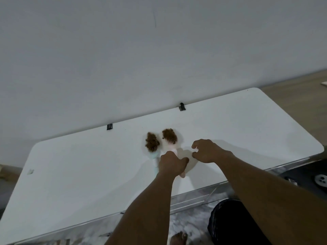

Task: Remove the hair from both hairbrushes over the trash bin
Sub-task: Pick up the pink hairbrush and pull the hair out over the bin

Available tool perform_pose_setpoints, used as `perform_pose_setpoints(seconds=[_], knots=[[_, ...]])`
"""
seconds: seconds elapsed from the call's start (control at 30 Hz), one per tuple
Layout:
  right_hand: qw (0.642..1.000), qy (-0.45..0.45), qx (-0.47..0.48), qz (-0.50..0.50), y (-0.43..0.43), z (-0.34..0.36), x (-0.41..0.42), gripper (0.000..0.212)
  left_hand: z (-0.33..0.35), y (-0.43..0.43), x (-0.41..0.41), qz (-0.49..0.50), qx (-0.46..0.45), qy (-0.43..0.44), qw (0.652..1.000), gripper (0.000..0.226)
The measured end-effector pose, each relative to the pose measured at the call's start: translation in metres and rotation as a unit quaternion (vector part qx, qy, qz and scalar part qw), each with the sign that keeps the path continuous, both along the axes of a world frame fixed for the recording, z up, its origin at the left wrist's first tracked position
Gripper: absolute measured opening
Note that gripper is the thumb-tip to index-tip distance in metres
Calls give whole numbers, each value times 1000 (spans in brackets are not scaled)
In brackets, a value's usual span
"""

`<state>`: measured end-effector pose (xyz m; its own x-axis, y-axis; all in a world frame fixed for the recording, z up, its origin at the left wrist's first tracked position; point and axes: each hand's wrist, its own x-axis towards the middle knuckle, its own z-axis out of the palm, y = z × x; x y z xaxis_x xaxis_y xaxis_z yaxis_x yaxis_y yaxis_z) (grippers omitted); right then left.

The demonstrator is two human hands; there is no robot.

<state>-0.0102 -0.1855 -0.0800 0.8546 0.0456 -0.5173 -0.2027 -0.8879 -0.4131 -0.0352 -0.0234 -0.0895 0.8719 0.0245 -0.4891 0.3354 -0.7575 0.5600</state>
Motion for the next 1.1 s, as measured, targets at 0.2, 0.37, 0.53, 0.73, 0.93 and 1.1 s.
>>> perform_pose_setpoints(seconds=[0.2,0.37,0.53,0.73,0.93,1.1], knots=[[999,-30,-10,-44,-31,29,-10,51,32,-20,12,-17,-65,-35,997,30],[994,-47,-23,-96,-79,61,-25,45,53,-55,8,-73,-87,-51,992,20],[986,-68,-11,-152,-118,68,-56,38,51,-79,-4,-130,-89,-57,986,24],[975,-132,18,-175,-140,42,-91,30,18,-101,-14,-183,-101,-106,972,25],[953,-238,21,-186,-147,-10,-131,23,-26,-109,-47,-226,-106,-207,946,23],[924,-328,4,-198,-124,-46,-204,19,-45,-89,-110,-259,-130,-274,917,26]])
